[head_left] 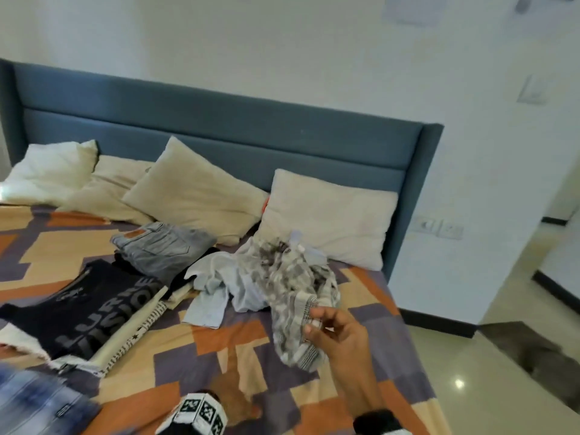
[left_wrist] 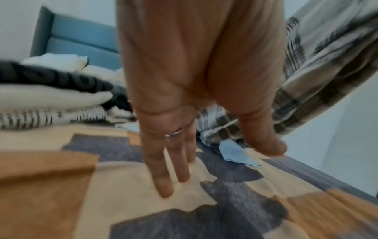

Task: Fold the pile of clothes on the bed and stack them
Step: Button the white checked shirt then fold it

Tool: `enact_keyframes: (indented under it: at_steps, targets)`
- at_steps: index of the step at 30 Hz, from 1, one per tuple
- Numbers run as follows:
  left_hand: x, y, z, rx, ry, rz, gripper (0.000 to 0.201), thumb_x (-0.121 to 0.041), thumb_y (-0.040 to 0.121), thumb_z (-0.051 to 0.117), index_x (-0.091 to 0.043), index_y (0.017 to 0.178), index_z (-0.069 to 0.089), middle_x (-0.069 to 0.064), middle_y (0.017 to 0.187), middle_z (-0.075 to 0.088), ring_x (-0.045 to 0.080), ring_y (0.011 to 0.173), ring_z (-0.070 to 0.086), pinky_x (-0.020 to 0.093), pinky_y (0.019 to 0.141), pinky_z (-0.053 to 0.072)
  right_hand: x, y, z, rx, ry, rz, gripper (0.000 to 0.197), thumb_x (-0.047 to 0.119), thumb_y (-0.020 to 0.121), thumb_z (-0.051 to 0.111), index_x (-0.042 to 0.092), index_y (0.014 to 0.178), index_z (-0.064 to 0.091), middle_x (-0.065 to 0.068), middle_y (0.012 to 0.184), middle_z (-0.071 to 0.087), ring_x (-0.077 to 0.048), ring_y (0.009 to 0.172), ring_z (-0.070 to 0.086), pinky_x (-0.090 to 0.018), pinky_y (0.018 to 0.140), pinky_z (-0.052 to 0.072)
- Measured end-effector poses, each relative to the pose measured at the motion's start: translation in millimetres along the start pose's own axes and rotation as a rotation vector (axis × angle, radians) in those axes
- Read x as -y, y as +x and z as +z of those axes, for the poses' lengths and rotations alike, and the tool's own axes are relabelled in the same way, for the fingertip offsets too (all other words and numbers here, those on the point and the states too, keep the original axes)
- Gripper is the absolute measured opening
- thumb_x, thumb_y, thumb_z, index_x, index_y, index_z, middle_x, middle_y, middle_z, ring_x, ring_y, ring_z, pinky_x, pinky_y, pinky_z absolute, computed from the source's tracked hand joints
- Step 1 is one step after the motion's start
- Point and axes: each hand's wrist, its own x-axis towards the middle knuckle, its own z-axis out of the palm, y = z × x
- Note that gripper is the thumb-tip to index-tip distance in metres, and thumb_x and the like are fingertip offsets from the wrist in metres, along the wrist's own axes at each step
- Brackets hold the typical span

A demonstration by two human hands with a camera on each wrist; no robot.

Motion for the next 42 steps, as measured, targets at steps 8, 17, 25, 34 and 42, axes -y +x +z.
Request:
enact_keyframes:
  at_steps: [8,17,25,34,42]
  targets:
    - [-113.8,-137.9,-60.3,-0.557,-0.184,0.61,0.056,-0.017,0.082,0.071,-0.015,0.134,0.052,0.007,0.133,0.056,0.025,0.126,0.052,0.034,0.094,0.046,148.9,-92.3,9.8,0.109,0.114,-0.353,0.03,-0.013,0.083,0.065,0.006,0.106,0.062,-0.007,0.092,0.07,-0.02,0.088,0.066,-0.027,0.076,0.055]
    - [-199.0,-276.1,-113.9,-0.383,-1.186,0.762,0.025,-0.027,0.1,0.053,-0.007,0.1,0.068,0.009,0.089,0.075,0.019,0.078,0.071,0.032,0.072,0.058,217.2,-136.1,-40.5,0.107,0.034,-0.283,0.067,0.055,0.075,0.077,0.026,0.132,0.056,-0.006,0.129,0.065,-0.026,0.118,0.062,-0.051,0.105,0.045]
    - [-196.1,-299.3,-129.9,-0.318,-0.944,0.523,0.038,-0.038,0.104,0.037,-0.006,0.111,0.058,0.004,0.093,0.065,0.011,0.074,0.059,0.018,0.051,0.045,207.9,-160.6,-63.4,0.121,-0.162,-0.289,0.058,0.048,0.072,0.081,-0.005,0.094,0.071,-0.023,0.092,0.072,-0.029,0.078,0.065,-0.041,0.075,0.052]
    - [-145.6,-270.6,-108.1,-0.429,-0.761,0.34,0.038,-0.018,0.102,0.045,-0.001,0.136,0.049,0.022,0.135,0.054,0.032,0.112,0.059,0.033,0.09,0.049,186.5,-157.6,-96.0,-0.189,-0.22,-0.202,0.03,0.022,0.094,0.064,-0.007,0.087,0.07,-0.03,0.09,0.07,-0.03,0.076,0.064,-0.045,0.075,0.053]
    - [-103.8,-258.9,-104.4,-0.19,0.145,0.722,0.071,-0.09,0.052,0.059,-0.062,0.118,0.056,-0.013,0.134,0.04,0.012,0.123,0.045,0.04,0.107,0.038,166.0,-139.4,-142.4,-0.439,-0.585,-0.165,0.023,0.035,0.091,0.065,0.012,0.093,0.067,-0.009,0.097,0.069,-0.029,0.092,0.063,-0.044,0.086,0.053]
